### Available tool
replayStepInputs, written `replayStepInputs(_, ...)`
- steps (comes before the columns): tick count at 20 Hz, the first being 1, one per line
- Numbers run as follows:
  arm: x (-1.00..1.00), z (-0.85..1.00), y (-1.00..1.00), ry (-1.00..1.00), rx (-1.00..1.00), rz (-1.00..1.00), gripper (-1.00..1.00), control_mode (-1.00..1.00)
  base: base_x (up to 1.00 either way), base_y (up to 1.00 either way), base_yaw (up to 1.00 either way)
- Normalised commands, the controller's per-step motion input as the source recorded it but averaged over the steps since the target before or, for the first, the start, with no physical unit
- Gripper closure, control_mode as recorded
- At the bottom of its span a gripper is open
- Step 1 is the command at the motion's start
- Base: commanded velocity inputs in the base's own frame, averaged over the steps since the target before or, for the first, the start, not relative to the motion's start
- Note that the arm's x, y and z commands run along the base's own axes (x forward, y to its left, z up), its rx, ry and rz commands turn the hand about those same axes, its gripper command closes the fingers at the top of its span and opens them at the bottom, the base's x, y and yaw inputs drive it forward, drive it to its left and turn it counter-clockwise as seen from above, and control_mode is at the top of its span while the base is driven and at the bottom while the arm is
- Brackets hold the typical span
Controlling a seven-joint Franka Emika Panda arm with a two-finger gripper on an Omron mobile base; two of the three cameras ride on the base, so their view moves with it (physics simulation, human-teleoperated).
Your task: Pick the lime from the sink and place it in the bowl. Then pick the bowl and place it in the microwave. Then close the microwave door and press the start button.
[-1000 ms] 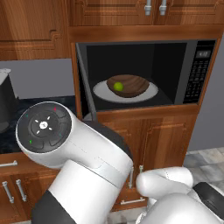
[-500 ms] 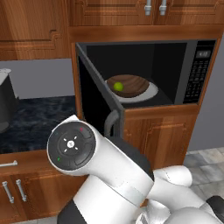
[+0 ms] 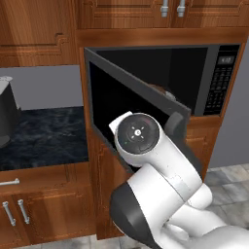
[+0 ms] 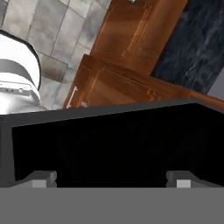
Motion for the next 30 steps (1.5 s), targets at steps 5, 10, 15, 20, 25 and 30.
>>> replayStepInputs(5,0.83,0.0,-0.87,-0.02,0.0,-0.09,-1.0,-1.0,0.0,0.0,0.0)
replayStepInputs(10,0.95,-0.06,-0.84,-0.02,0.0,-0.08,-1.0,-1.0,0.0,0.0,0.0)
replayStepInputs(15,1.0,-0.14,-0.76,0.0,0.0,-0.09,-1.0,-1.0,0.0,0.0,0.0)
replayStepInputs(20,1.0,-0.19,-0.64,0.0,0.0,-0.1,-1.0,-1.0,0.0,0.0,0.0)
replayStepInputs(25,1.0,-0.29,-0.45,0.0,0.0,-0.08,-1.0,-1.0,0.0,0.0,0.0)
replayStepInputs(30,1.0,-0.28,-0.4,0.0,0.0,-0.08,-1.0,-1.0,0.0,0.0,0.0)
